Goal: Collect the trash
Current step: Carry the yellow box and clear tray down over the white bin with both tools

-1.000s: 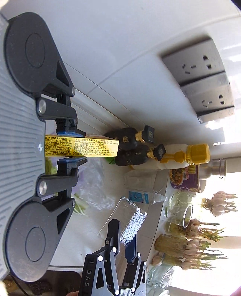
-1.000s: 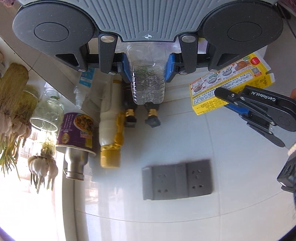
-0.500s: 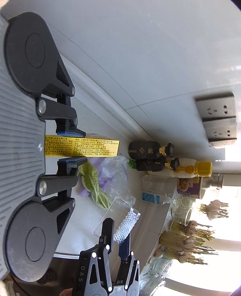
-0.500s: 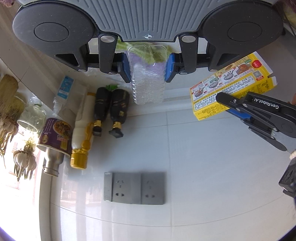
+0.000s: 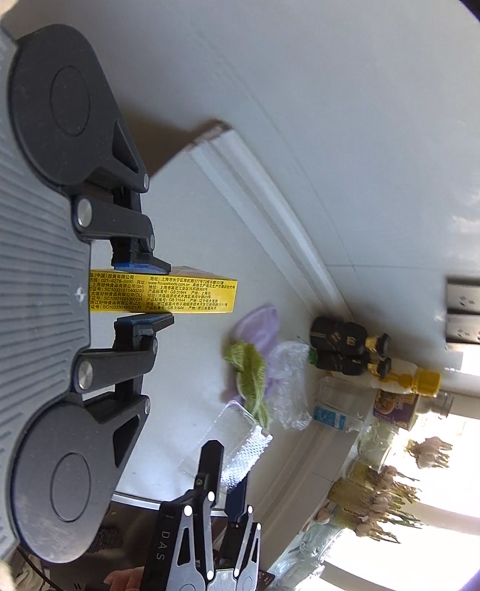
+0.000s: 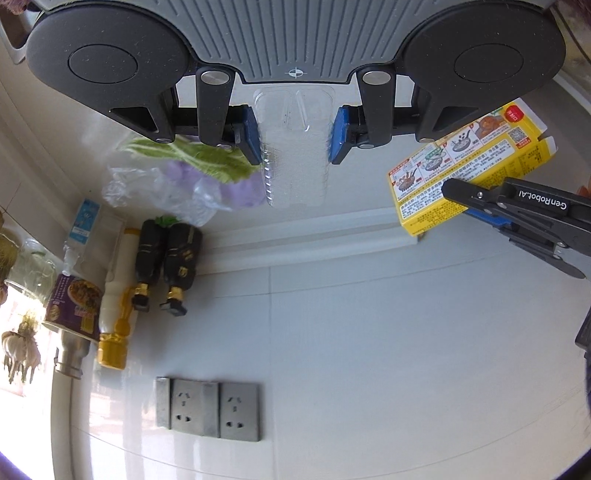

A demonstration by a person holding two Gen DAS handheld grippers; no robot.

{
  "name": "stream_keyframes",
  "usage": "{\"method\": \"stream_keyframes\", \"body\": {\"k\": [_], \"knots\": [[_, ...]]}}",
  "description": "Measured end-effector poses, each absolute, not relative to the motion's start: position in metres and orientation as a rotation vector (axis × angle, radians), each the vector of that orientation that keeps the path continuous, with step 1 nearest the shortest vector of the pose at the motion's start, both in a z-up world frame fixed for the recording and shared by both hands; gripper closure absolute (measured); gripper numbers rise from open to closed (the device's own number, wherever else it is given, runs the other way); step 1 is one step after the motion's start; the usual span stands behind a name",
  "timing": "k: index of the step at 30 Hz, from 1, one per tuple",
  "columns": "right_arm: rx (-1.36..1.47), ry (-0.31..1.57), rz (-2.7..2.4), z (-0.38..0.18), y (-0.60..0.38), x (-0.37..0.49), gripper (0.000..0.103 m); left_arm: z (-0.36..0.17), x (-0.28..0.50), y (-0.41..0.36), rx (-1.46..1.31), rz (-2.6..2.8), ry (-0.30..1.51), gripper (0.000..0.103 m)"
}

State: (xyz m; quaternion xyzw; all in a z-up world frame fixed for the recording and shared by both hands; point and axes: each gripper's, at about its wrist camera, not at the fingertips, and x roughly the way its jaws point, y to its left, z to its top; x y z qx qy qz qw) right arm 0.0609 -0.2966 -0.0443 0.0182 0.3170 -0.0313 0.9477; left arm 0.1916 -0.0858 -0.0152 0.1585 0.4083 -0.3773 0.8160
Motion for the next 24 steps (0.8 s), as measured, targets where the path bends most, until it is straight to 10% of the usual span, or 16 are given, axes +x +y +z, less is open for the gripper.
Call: {"method": "stream_keyframes", "body": {"k": [24], "knots": [[-0.064,0.791,0.23,-0.097,-0.133,0.041,0.065,-0.12,0.161,0.039,0.229,-0.629,1.113,0.083]]}}
